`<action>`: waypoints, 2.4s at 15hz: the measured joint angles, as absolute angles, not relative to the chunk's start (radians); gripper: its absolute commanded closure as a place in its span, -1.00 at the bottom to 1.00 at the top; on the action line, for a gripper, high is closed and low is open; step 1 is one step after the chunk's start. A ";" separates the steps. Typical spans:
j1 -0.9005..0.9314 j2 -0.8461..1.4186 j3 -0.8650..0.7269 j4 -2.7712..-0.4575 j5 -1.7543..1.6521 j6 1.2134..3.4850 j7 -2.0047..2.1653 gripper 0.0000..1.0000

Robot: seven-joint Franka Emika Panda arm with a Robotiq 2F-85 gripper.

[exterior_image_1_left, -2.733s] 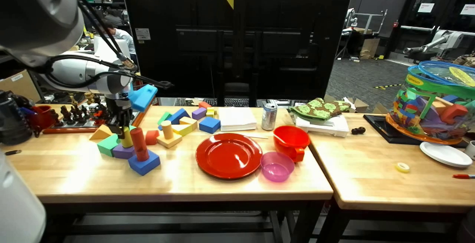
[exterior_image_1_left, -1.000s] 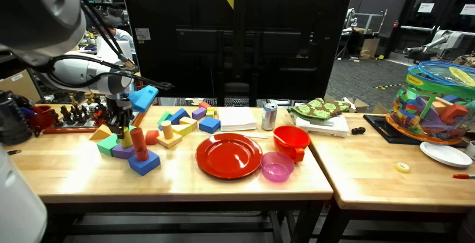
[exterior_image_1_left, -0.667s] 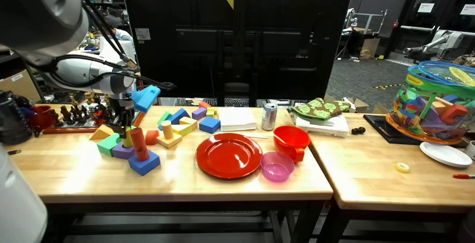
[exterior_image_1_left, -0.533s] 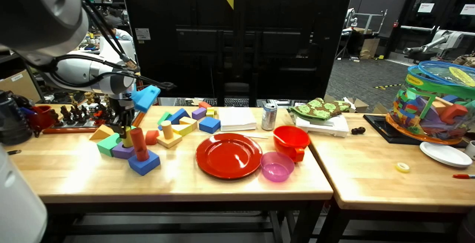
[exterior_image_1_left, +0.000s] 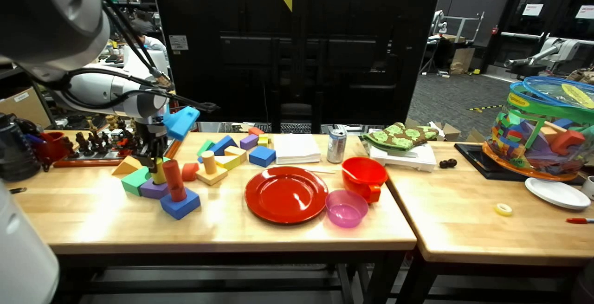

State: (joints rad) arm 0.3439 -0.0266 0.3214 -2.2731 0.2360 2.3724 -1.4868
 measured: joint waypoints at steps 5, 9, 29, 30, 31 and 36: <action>0.344 -0.011 0.323 -2.262 0.236 2.371 -1.487 0.69; 0.344 0.004 0.323 -2.246 0.236 2.368 -1.487 0.69; 0.300 0.064 0.314 -2.164 0.286 2.283 -1.351 0.69; 0.302 0.064 0.316 -2.165 0.275 2.287 -1.338 0.69; 0.304 0.063 0.319 -2.166 0.261 2.293 -1.323 0.69; 0.318 0.046 0.336 -2.195 0.183 2.342 -1.245 0.69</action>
